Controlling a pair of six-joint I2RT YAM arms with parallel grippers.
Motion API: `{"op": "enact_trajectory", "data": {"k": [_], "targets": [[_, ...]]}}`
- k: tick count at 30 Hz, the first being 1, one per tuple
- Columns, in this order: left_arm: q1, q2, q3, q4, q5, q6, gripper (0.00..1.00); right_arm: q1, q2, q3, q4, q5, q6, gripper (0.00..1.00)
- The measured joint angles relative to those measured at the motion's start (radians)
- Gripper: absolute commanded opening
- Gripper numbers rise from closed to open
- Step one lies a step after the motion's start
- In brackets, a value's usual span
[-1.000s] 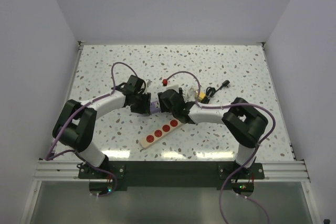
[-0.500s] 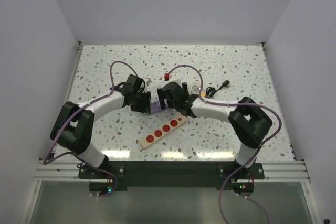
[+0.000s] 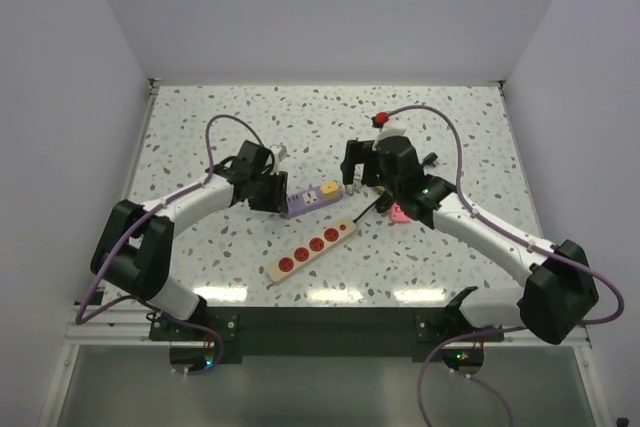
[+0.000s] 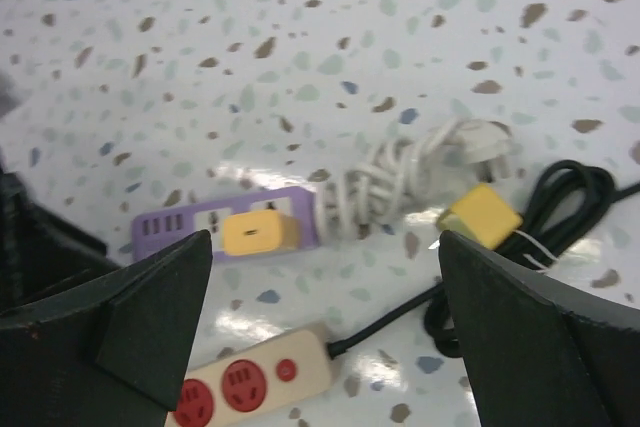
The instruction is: Insert the plug
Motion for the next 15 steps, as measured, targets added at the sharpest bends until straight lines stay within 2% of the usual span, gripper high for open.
{"op": "enact_trajectory", "data": {"k": [4,7,15], "targets": [[0.0,-0.025,0.0,-0.001,0.012,0.0,0.47,-0.163,0.056,0.038,-0.1,-0.037,-0.03,0.98],[0.0,-0.037,0.0,-0.004,0.019,0.0,0.47,-0.238,0.127,0.053,-0.167,-0.069,-0.045,0.97],[0.0,-0.05,0.0,-0.011,0.027,0.001,0.47,-0.275,0.226,0.073,-0.248,-0.156,-0.056,0.93]]}}
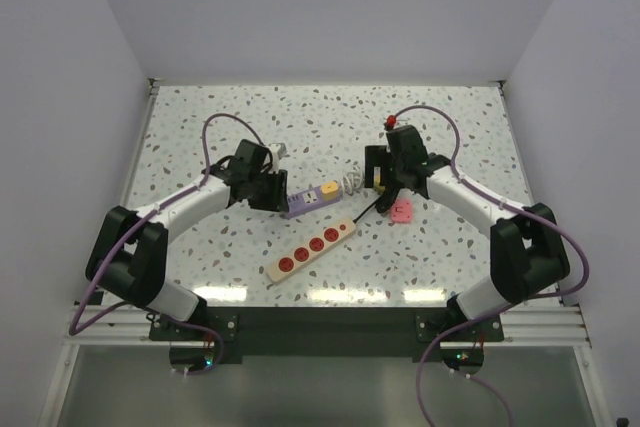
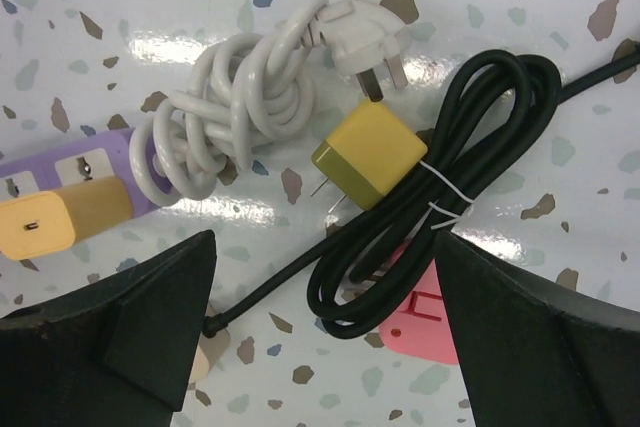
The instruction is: Insert the plug
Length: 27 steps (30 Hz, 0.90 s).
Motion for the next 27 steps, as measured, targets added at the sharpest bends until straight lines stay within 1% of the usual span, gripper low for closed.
{"op": "enact_trajectory", "data": {"k": [3,7,8,11,19,27], "targets": [[0.0,0.0,0.0,-0.001,0.0,0.0,0.47,0.0,0.012,0.025,0.0,-0.016,0.01,0.89],[0.0,0.0,0.0,-0.001,0.002,0.0,0.47,0.0,0.035,0.057,0.002,-0.029,0.041,0.82],[0.0,0.0,0.0,-0.001,0.002,0.0,0.47,0.0,0.045,0.06,0.003,-0.029,0.052,0.77],[0.0,0.0,0.0,-0.001,0.005,0.0,0.47,0.0,0.071,0.061,-0.005,-0.024,0.092,0.7],[0.0,0.0,-0.011,0.001,0.008,0.0,0.47,0.0,0.121,0.061,-0.018,0.027,0.179,0.66],[0.0,0.0,-0.032,0.0,0.011,0.0,0.46,0.0,0.198,0.075,-0.004,0.108,0.237,0.65]]}}
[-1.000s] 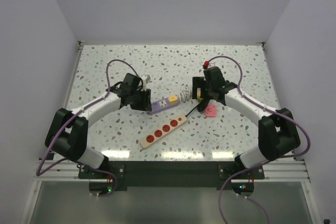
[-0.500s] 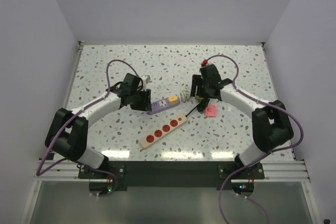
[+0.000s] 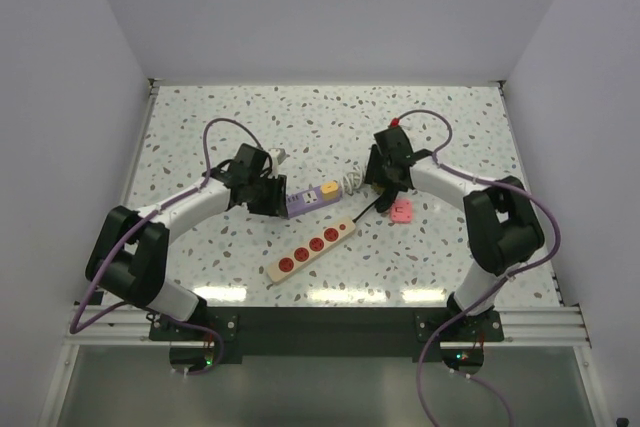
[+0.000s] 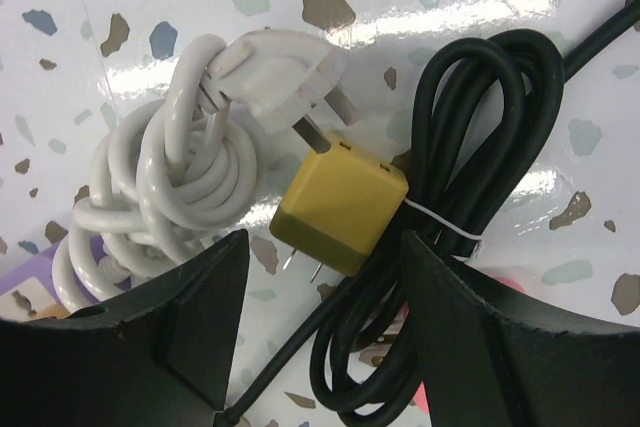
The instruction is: Insert the plug
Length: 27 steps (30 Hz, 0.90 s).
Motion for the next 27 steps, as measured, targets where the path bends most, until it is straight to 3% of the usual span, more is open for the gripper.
{"op": "enact_trajectory", "data": {"k": [16,21,23,25,27], "targets": [[0.0,-0.012,0.0,0.0,0.0,0.0,0.46,0.006,0.09,0.072,-0.036,0.072,0.039,0.66],[0.0,-0.016,0.0,0.0,0.0,0.0,0.46,0.013,0.112,0.097,-0.064,0.101,0.048,0.59],[0.0,-0.021,-0.001,0.0,0.001,0.0,0.46,0.014,0.114,0.098,-0.064,0.109,0.054,0.41],[0.0,-0.027,-0.001,0.0,0.008,0.001,0.46,0.013,0.119,0.101,-0.051,0.118,0.055,0.17],[0.0,-0.031,-0.001,0.001,0.015,0.003,0.46,0.01,0.129,0.117,-0.047,0.127,0.06,0.04]]}}
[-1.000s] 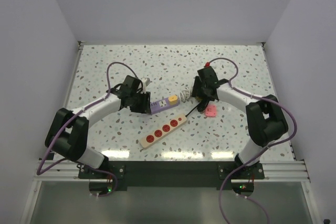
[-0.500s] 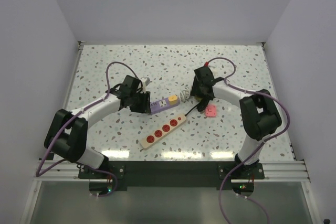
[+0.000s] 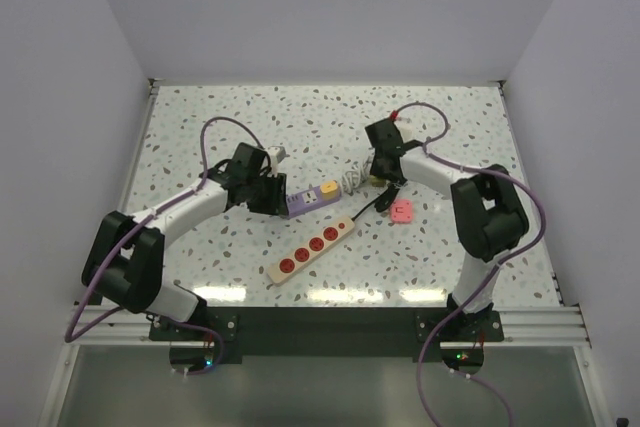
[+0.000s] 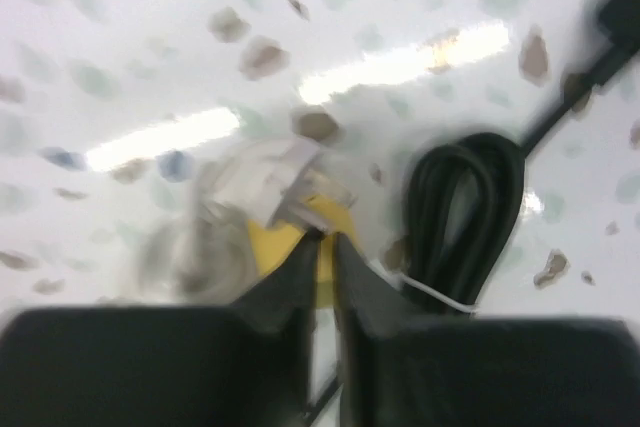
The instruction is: Insert the plug
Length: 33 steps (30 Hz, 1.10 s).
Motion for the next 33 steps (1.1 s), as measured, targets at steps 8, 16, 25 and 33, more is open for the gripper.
{"op": "enact_trajectory", "data": {"k": [8,16,25,33], "targets": [[-0.002,-0.026,0.0,0.007,0.029,0.029,0.46,-0.016,0.052,0.043,0.036,-0.006,0.001,0.0],[-0.019,-0.034,0.001,0.01,0.036,0.033,0.46,-0.013,0.047,0.011,0.015,-0.035,-0.052,0.09],[-0.02,-0.055,0.001,0.01,0.028,0.035,0.48,-0.036,-0.076,-0.003,0.008,-0.089,-0.161,0.56],[-0.02,-0.06,0.005,0.006,0.006,0.032,0.51,-0.166,-0.095,0.207,-0.024,-0.126,-0.263,0.88]]}}
